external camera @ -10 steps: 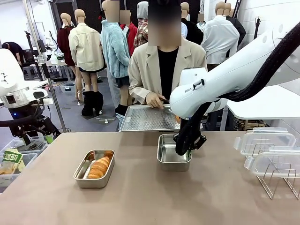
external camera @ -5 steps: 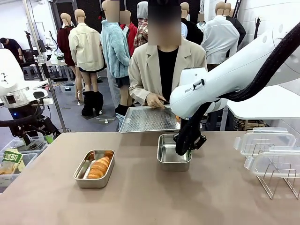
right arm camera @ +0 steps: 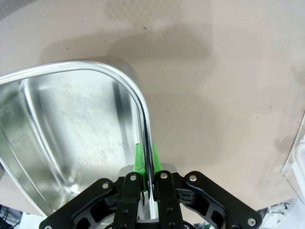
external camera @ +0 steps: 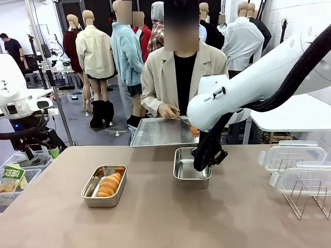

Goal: Place the bread in airtight containers.
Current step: Once an object is inside an Airtight Container , place the container in the center of the table.

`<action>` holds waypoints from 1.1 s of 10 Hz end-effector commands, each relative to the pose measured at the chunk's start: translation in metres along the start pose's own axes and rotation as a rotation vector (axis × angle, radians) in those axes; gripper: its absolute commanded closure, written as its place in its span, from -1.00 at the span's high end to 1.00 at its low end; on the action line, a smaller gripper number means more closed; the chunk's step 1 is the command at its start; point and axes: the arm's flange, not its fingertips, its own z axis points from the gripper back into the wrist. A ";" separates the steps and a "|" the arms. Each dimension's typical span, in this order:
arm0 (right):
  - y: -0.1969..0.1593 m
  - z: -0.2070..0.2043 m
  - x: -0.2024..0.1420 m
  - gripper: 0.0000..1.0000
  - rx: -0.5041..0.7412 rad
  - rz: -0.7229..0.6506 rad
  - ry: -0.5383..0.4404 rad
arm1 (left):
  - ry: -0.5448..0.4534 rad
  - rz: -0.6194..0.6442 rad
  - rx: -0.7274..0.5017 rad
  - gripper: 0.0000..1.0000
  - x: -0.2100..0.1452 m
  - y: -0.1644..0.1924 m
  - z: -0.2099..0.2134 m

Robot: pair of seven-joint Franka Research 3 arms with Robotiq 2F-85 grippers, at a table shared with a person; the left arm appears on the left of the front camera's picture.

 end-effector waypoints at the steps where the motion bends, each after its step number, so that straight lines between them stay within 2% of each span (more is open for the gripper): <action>1: 0.001 0.001 0.000 -1.00 0.002 0.000 -0.004 | 0.001 0.000 0.008 1.00 0.003 0.000 0.002; 11: 0.001 0.001 0.000 -1.00 0.002 0.000 -0.004 | 0.001 0.000 0.008 1.00 0.003 0.000 0.002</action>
